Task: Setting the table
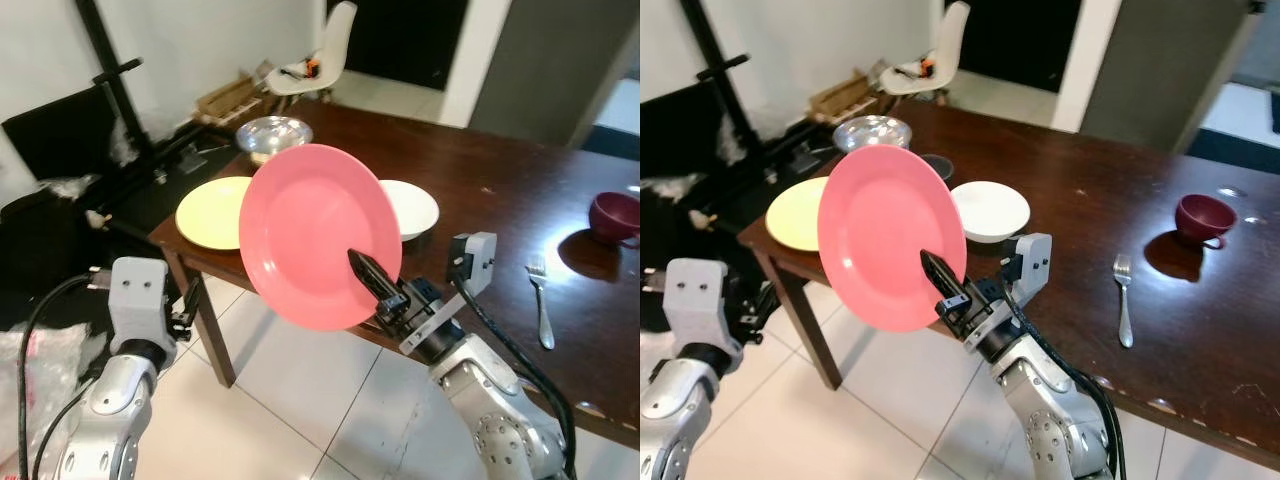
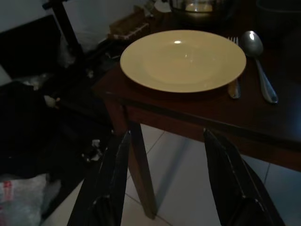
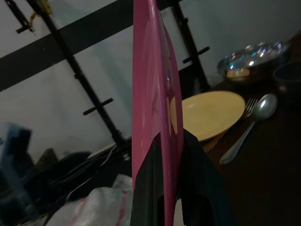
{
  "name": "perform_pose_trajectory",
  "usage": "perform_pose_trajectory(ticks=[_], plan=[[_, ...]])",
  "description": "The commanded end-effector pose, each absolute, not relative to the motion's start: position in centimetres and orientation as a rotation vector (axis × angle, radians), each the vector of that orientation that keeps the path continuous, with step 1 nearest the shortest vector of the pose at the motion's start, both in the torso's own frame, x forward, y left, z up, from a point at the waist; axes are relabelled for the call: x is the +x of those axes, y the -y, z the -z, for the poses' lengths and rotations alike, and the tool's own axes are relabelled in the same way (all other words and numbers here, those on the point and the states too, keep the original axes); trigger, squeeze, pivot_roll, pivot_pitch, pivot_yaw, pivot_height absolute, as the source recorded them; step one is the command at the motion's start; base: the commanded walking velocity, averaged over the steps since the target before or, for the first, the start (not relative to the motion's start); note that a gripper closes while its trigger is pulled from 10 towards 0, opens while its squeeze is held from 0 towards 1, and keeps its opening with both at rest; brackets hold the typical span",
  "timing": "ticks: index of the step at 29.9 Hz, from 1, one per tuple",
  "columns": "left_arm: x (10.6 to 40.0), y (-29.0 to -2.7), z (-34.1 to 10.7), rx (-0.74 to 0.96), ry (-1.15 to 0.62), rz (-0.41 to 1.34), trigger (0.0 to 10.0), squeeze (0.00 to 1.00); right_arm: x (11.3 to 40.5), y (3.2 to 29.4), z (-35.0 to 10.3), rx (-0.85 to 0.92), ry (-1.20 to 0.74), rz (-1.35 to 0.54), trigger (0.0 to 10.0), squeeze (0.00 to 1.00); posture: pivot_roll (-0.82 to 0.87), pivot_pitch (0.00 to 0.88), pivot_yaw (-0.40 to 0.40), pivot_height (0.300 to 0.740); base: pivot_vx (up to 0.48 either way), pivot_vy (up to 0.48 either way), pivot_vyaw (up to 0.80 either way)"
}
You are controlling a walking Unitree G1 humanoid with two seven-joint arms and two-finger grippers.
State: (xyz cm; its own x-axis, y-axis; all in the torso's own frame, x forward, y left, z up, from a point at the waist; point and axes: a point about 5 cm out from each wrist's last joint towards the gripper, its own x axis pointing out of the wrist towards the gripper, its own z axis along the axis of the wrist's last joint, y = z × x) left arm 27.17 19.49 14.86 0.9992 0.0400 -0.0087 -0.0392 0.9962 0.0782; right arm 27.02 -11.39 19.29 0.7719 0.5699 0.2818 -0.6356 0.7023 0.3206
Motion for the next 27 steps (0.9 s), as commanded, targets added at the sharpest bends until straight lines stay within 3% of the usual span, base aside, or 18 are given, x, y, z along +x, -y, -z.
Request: perform_pose_trajectory(ticks=[1,27], plan=[[27.00,-19.89,-14.88,0.091,-0.009,-0.056,10.0,0.00,26.89,10.92,-19.23,0.429,0.164,-0.697,10.0,0.00,0.02,0.000,0.061,0.740,0.000,0.000,0.69],[27.12,-19.71,-14.95,0.088,-0.005,-0.052,10.0,0.00,26.77,10.68,-19.31,0.431,0.164,-0.726,10.0,0.00,0.02,0.000,0.057,0.740,0.000,0.000,0.68]])
